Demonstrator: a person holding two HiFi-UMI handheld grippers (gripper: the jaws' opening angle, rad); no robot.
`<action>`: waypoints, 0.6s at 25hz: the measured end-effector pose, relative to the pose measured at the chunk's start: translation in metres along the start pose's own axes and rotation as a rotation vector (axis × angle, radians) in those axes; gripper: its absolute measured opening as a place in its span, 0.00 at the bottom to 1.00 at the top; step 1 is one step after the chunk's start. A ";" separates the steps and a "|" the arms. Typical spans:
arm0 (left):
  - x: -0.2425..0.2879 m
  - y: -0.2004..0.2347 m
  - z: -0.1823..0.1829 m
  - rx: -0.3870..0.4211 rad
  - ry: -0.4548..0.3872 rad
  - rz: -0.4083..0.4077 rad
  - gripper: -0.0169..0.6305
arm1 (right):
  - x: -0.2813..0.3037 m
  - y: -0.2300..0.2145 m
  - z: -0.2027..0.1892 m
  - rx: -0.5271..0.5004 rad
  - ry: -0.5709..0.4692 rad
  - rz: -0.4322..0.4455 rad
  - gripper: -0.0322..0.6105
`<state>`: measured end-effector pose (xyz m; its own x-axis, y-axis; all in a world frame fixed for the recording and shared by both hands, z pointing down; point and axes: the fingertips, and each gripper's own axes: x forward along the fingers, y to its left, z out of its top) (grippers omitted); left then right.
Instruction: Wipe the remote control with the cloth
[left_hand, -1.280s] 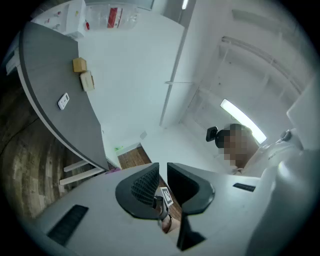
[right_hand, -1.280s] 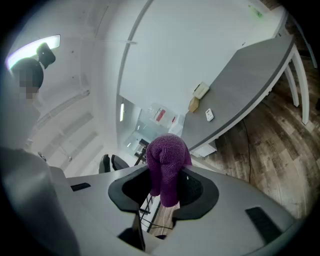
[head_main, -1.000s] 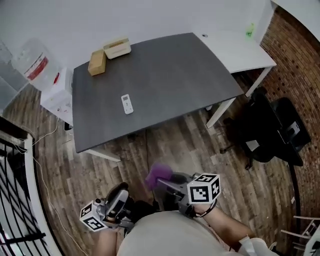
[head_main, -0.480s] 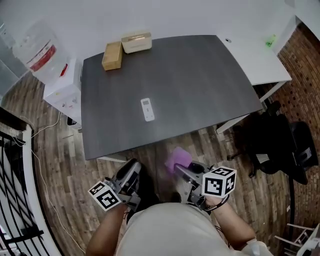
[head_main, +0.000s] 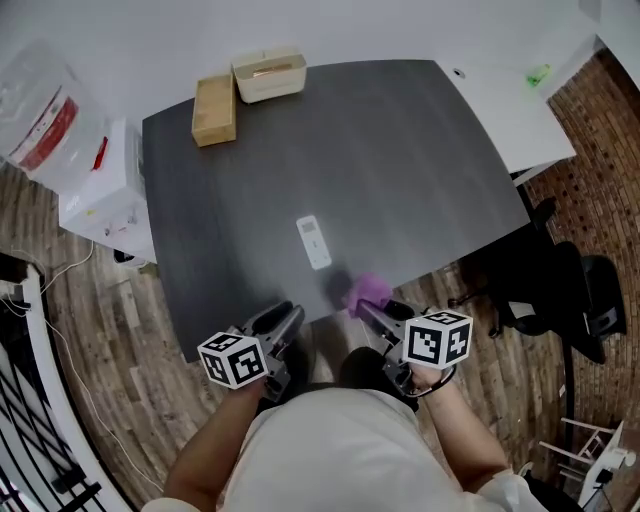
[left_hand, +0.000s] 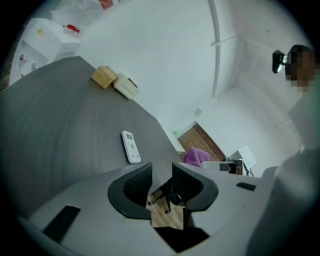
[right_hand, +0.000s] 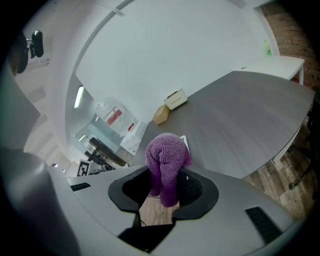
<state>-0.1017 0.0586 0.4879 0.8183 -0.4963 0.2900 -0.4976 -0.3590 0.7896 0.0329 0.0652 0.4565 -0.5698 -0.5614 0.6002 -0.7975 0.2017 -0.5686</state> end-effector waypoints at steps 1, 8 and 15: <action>0.005 0.005 0.000 -0.008 0.015 0.004 0.20 | 0.005 -0.003 0.003 0.002 0.008 -0.012 0.24; 0.036 0.029 -0.001 -0.029 0.088 0.073 0.20 | 0.045 -0.027 0.027 -0.043 0.092 -0.030 0.24; 0.074 0.065 0.012 -0.021 0.150 0.248 0.24 | 0.094 -0.045 0.047 -0.149 0.241 0.005 0.25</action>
<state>-0.0771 -0.0114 0.5541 0.7065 -0.4438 0.5513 -0.6831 -0.2241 0.6951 0.0247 -0.0339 0.5119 -0.5902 -0.3567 0.7241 -0.8048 0.3294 -0.4937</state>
